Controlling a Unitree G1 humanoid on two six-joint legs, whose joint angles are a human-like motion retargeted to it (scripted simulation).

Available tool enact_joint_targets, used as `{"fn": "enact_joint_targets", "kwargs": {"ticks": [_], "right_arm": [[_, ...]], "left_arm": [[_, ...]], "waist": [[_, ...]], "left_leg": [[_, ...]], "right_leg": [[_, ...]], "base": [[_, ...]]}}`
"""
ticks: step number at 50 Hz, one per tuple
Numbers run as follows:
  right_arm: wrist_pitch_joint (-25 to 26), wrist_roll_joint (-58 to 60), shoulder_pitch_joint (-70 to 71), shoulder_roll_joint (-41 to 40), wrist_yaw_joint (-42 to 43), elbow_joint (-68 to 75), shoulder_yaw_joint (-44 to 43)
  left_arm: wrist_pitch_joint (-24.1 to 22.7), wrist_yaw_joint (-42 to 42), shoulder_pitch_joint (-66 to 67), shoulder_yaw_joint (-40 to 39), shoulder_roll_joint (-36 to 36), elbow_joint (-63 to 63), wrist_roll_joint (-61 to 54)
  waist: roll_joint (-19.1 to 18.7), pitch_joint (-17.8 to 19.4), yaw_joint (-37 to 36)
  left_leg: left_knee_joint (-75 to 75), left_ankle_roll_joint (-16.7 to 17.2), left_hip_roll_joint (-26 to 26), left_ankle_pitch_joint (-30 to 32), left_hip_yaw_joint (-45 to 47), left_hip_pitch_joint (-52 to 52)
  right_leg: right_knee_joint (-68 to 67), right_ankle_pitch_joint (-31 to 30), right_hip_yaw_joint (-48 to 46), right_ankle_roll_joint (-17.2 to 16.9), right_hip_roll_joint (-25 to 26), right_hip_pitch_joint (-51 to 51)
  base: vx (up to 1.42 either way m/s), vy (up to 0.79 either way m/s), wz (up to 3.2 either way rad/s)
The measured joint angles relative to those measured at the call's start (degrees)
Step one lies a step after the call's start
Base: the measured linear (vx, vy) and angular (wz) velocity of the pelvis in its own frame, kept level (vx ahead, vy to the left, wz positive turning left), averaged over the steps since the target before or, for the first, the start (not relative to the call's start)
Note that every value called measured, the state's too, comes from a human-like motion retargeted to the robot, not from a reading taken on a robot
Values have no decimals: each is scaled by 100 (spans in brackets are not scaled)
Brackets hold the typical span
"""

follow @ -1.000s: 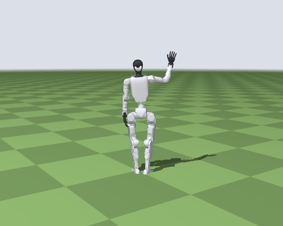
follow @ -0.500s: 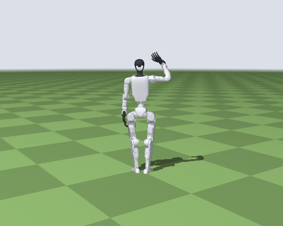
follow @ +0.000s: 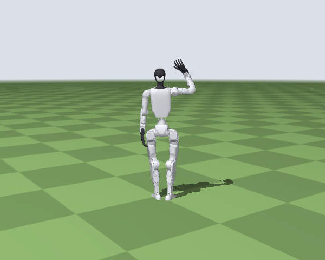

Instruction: Upper body actions

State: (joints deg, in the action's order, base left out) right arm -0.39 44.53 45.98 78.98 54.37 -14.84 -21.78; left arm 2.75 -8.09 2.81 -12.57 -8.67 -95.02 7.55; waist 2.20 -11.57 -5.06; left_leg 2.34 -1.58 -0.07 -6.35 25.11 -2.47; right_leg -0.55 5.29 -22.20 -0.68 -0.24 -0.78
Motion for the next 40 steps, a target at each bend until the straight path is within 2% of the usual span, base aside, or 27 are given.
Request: {"fn": "enact_joint_targets", "kwargs": {"ticks": [2, 5, 7, 10, 14, 15, 17, 18, 20, 22, 23, 28, 30, 32, 35, 40], "right_arm": [[72, 319, 35, 82, 412, 174, 137], [-296, 105, 129, -19, 540, 867, 352], [-384, -423, 234, -259, 374, 1492, 491], [-256, -1493, 447, -750, 92, 2344, 610], [-137, -3476, 587, -1425, -321, 2622, 469], [-263, -4106, 551, -1525, -386, 2517, 394], [-1064, -4639, 431, -1647, -603, 2133, 250], [-1538, -4615, 378, -1688, -471, 1909, 209], [-2175, -4140, 273, -1583, 221, 1477, 196], [-2016, -3164, 170, -1213, 780, 1045, 166], [-1756, -2660, 123, -973, 807, 818, 115], [-238, -844, 53, 31, 5, 359, 221], [154, -323, 94, 189, 31, 606, 401], [310, 11, 99, 239, 90, 1135, 523], [308, -148, 49, 92, -72, 2182, 557], [354, -1803, 185, -801, -536, 3664, 258]], "left_arm": [[16, 7, 11, 8, -27, -22, -4], [14, 21, 14, 14, -41, 0, 15], [7, 17, 2, 24, -38, 29, 30], [-5, 9, -27, 25, -20, 72, 26], [-28, -21, -81, 3, 31, 125, -7], [-33, -33, -96, -1, 44, 135, -11], [-45, -49, -112, 11, 68, 141, -16], [-51, -50, -112, 23, 76, 138, -18], [-59, -54, -96, 48, 75, 120, -5], [-52, -55, -78, 71, 62, 90, 28], [-48, -51, -71, 80, 53, 73, 45], [-13, -7, -35, 131, -38, -13, 62], [-7, 11, -33, 118, -55, -11, 51], [-8, 17, -51, 92, -52, 14, 53], [-19, 12, -96, 68, -36, 80, 63], [-70, 1, -125, 41, -10, 159, 25]], "waist": [[25, 6, -41], [53, 9, -78], [72, 0, -84], [92, -14, -66], [85, 11, -35], [78, 25, -27], [51, 32, -6], [35, 28, 4], [10, 5, 30], [-6, -15, 47], [-10, -23, 51], [33, -99, 18], [48, -120, 18], [51, -117, 13], [71, -94, -14], [128, -114, -7]], "left_leg": [[-5, 3, 3, -8, 37, 35], [-5, 3, 10, -14, 58, 62], [-5, 1, 14, -10, 38, 62], [-1, 0, 23, 2, -13, 48], [11, -5, 39, 14, -66, 37], [15, -6, 43, 15, -78, 34], [17, -8, 50, 18, -100, 20], [15, -8, 54, 19, -104, 12], [13, -6, 61, 19, -102, -5], [13, -3, 60, 15, -88, -15], [13, -1, 58, 12, -79, -16], [9, 10, 50, -1, -21, 1], [9, 12, 52, -5, -13, 16], [15, 9, 59, -10, -18, 36], [26, 3, 69, -11, -51, 60], [50, -1, 87, -1, -140, 40]], "right_leg": [[-7, -4, 35, 4, 5, 10], [-13, -6, 56, 6, 11, 23], [-13, -5, 43, 3, 14, 30], [-9, -1, 2, -3, 17, 42], [0, 4, -46, -4, 33, 69], [2, 6, -57, -4, 37, 75], [2, 9, -71, -4, 45, 69], [2, 10, -74, -4, 50, 63], [3, 10, -72, -4, 56, 44], [4, 8, -62, -2, 56, 27], [3, 7, -55, 0, 53, 20], [-3, 10, 0, 9, 45, 9], [-7, 17, 16, 14, 51, 21], [-11, 25, 18, 19, 62, 45], [-13, 36, -6, 21, 76, 92], [-8, 49, -70, 20, 89, 122]], "base": [[0, 0, 0], [0, 0, 0], [0, 0, 0], [0, 0, 0], [0, 0, 0], [0, 0, 0], [0, 0, 0], [0, 0, 0], [0, 0, 0], [0, 0, 0], [0, 0, 0], [0, 0, 0], [0, 0, 0], [0, 0, 0], [0, 0, 0], [0, 0, 0]]}}
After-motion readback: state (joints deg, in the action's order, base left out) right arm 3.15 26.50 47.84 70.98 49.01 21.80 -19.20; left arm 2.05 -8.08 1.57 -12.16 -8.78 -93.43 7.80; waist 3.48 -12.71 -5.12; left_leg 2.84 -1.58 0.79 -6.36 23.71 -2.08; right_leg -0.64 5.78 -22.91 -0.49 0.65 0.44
